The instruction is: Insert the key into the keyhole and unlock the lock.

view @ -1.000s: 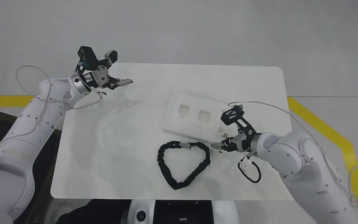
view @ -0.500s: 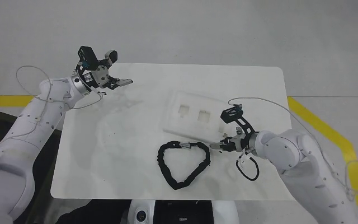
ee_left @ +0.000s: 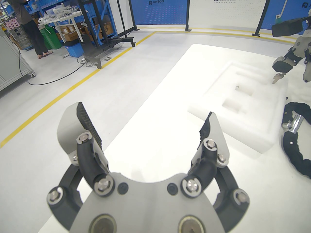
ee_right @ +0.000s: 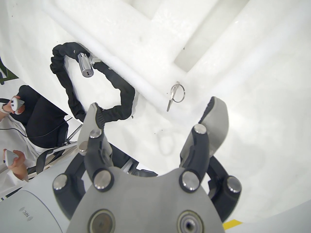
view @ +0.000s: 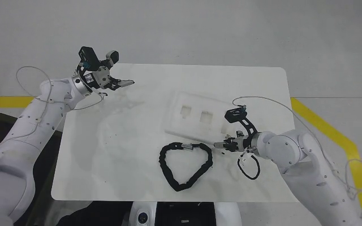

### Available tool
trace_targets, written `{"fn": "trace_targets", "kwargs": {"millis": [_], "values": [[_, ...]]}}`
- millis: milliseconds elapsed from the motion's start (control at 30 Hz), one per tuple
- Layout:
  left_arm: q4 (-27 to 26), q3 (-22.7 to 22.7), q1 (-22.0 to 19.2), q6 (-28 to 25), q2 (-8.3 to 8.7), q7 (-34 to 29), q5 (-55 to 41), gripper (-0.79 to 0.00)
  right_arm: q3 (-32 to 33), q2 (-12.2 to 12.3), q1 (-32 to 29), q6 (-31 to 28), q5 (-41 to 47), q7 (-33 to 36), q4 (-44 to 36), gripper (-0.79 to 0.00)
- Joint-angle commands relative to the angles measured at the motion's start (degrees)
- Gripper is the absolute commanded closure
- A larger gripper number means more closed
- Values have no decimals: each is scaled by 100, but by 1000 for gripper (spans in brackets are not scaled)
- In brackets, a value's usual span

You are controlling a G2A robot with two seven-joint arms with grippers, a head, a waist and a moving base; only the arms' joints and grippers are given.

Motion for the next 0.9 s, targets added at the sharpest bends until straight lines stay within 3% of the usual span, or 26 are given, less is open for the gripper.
{"fn": "trace_targets", "kwargs": {"millis": [0, 67, 167, 300, 467, 867], "values": [[0, 0, 0, 0, 0, 0, 0, -785, -6, -1, -2, 0, -10, -25, 26, -545], [0, 0, 0, 0, 0, 0, 0, -785, -14, -3, 6, 12, -23, -49, 47, -542], [0, 0, 0, 0, 0, 0, 0, -785, -27, -8, 24, 35, -46, -104, 108, -459], [0, 0, 0, 0, 0, 0, 0, -785, -37, -15, 65, 48, -51, -146, 193, -462], [0, 0, 0, 0, 0, 0, 0, -785, -54, -23, 123, 77, -89, -171, 259, -342], [0, 0, 0, 0, 0, 0, 0, -785, -84, -37, 165, 134, -98, -185, 328, -209]]}}
